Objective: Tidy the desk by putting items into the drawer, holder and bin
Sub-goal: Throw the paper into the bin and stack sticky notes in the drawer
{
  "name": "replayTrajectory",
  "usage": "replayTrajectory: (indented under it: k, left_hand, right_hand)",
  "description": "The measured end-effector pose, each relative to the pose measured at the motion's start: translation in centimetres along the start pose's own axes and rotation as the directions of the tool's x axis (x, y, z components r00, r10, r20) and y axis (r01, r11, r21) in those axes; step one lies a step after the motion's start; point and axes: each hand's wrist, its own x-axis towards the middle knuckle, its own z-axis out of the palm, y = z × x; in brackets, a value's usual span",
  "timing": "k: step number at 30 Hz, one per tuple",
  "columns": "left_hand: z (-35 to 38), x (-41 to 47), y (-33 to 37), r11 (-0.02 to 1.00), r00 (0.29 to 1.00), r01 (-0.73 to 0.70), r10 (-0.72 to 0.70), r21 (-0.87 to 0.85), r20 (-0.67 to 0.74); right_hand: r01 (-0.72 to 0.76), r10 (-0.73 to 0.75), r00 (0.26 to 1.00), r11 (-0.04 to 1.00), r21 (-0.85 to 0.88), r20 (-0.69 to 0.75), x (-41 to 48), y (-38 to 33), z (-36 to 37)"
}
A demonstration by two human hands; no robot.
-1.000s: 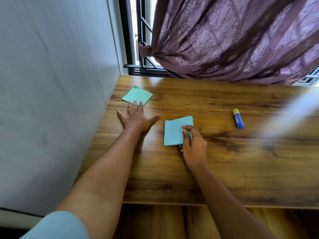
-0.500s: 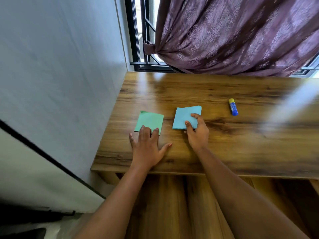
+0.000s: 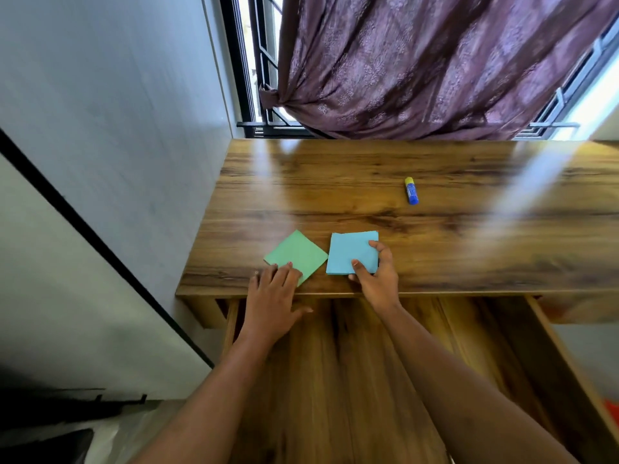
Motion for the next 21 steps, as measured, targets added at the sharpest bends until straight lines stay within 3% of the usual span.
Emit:
replayTrajectory:
  k: [2, 7, 13, 15, 19, 21]
  left_hand:
    - [-0.5, -0.8, 1.3, 1.0, 0.994, -0.017, 0.016, -0.007, -0.106]
    - [-3.2, -1.6, 5.5, 0.994, 0.957, -0.092, 0.073, -0.056, -0.281]
    - [-5.4, -0.9, 15.1, 0.955, 0.912, -0.198, 0.095, -0.223, -0.4]
    - [-4.6, -0.7, 18.5, 0.931, 0.944, -0.175, 0.066, -0.321, -0.322]
    - [-0.7, -0.6, 23.2, 0.888, 0.997, -0.02, 0.053, -0.459, 0.06]
    - [1.4, -1.2, 24.8, 0.88, 0.975, 0.054, 0.056, -0.473, 0.216]
  right_hand:
    - [-0.061, 0.056, 0.998, 0.989, 0.138, 0.041, -1.5, 0.1, -0.9]
    - [-0.106, 0.072, 0.989, 0.952, 0.287, 0.129, -5.3, 2.4, -6.0]
    - [-0.223, 0.163, 0.961, 0.934, 0.278, 0.225, -6.0, 5.9, -16.6]
    - [-0.249, 0.207, 0.955, 0.949, 0.193, 0.214, -6.3, 7.3, -19.6]
    - [-0.324, 0.32, 0.944, 0.945, 0.04, 0.077, -7.4, 10.5, -23.7]
    - [-0.313, 0.319, 0.948, 0.921, -0.234, -0.009, -7.8, 11.6, -25.1]
